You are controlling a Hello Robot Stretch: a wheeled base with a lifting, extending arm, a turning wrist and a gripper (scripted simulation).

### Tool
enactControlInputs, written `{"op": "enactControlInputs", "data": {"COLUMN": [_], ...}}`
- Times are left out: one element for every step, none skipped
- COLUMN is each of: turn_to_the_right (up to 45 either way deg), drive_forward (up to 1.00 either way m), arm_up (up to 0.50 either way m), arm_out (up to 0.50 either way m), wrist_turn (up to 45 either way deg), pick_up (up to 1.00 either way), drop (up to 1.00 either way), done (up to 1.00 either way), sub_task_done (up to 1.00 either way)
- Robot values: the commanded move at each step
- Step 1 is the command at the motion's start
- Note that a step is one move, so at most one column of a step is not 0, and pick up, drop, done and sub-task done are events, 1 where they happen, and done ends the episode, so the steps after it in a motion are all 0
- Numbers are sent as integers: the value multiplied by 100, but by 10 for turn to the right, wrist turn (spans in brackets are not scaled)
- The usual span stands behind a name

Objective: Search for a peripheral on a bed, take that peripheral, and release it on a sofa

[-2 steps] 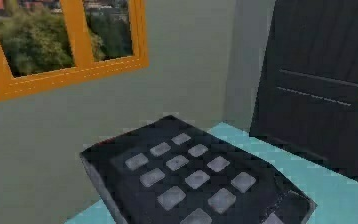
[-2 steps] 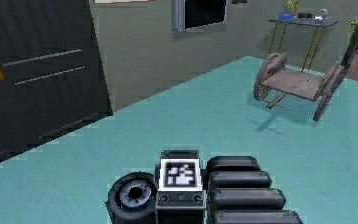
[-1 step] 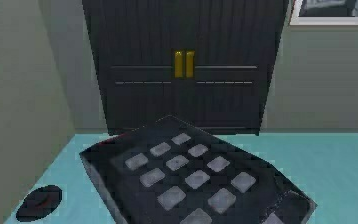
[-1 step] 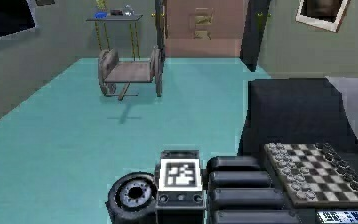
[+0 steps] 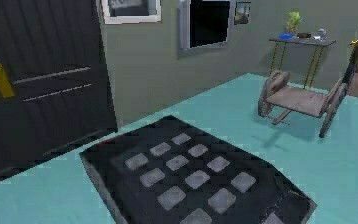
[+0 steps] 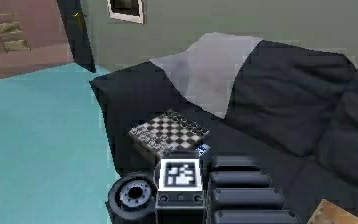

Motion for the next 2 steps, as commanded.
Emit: {"op": "enactControlInputs", "data": {"turn_to_the_right": [330, 0], "drive_forward": [0, 0], "arm_up": [0, 0], "arm_out": [0, 48], "wrist_turn": [0, 0], "pick_up": [0, 0], "drop": [0, 0], "done": [0, 0], "sub_task_done": [0, 0]}}
